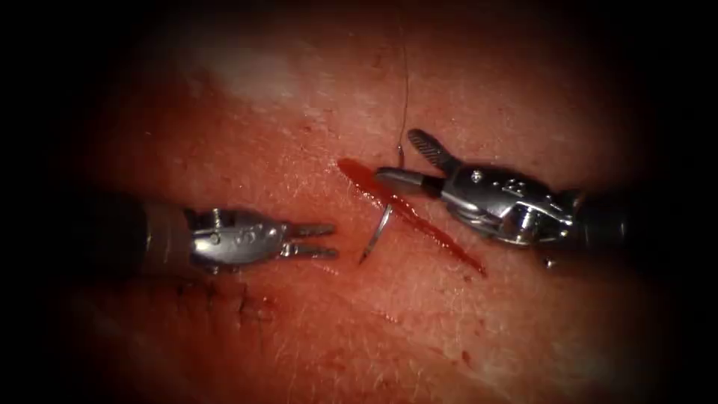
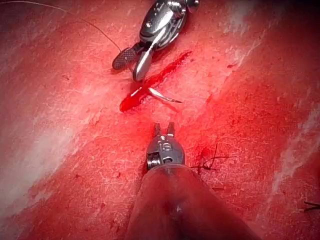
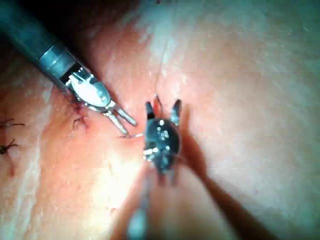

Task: Wound Closure
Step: Use the right gripper to pass the needle through the top of the cut

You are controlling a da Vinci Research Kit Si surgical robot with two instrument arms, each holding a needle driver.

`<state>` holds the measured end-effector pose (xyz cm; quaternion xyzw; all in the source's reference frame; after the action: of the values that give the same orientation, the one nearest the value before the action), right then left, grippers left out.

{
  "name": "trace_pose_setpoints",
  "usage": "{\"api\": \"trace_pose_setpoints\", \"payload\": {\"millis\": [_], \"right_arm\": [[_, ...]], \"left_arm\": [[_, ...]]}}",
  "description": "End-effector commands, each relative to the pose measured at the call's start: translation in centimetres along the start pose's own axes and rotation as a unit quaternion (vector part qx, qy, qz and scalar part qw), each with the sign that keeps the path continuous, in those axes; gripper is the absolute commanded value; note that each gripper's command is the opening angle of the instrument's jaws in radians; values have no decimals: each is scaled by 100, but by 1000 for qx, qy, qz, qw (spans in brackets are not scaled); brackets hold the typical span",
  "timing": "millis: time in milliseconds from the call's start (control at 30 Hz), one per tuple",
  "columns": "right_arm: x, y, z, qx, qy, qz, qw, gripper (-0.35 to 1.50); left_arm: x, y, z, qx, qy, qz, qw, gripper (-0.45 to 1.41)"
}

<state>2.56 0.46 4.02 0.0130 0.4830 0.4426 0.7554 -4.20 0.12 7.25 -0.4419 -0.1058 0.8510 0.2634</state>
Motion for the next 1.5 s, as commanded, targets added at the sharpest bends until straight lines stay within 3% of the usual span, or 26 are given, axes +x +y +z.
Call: {"api": "trace_pose_setpoints", "payload": {"millis": [33, 133, 200, 267, 300, 767, 1000, 1067, 1167, 1300, 1500], "right_arm": [[-5, -8, 5, 2, -1, -3, 1000, 68], [-6, -9, 8, -1, -1, -6, 1000, 64], [-7, -10, 10, 6, -1, -7, 1000, 42], [-7, -11, 11, 24, -1, -7, 1000, -33], [-7, -11, 11, 33, -4, -8, 999, -35], [-39, -24, 13, 93, -82, 83, 989, -35], [-37, -21, 15, 94, -60, 115, 987, -35], [-32, -13, 12, 74, -44, 118, 989, 17], [-23, 2, 3, 67, -28, 123, 990, 54], [-13, 25, -15, 56, -10, 128, 990, 68], [-7, 47, -33, 50, 3, 133, 990, 66]], "left_arm": [[-6, 5, 7, -1, -1, -1, 1000, -10], [-6, 5, 8, -1, -1, -1, 1000, -10], [-6, 5, 8, -1, -1, -1, 1000, -10], [-6, 6, 9, 0, -1, -1, 1000, -10], [-6, 6, 9, 0, -2, -1, 1000, -10], [-6, 7, 11, 1, -2, -1, 1000, -11], [-6, 6, 12, -5, -2, 26, 1000, -6], [-4, 6, 12, -11, -1, 55, 998, 7], [2, 5, 13, -20, 5, 123, 992, 24], [10, 9, 18, -24, 46, 208, 977, 36], [17, 14, 28, -24, 80, 279, 957, 47]]}}
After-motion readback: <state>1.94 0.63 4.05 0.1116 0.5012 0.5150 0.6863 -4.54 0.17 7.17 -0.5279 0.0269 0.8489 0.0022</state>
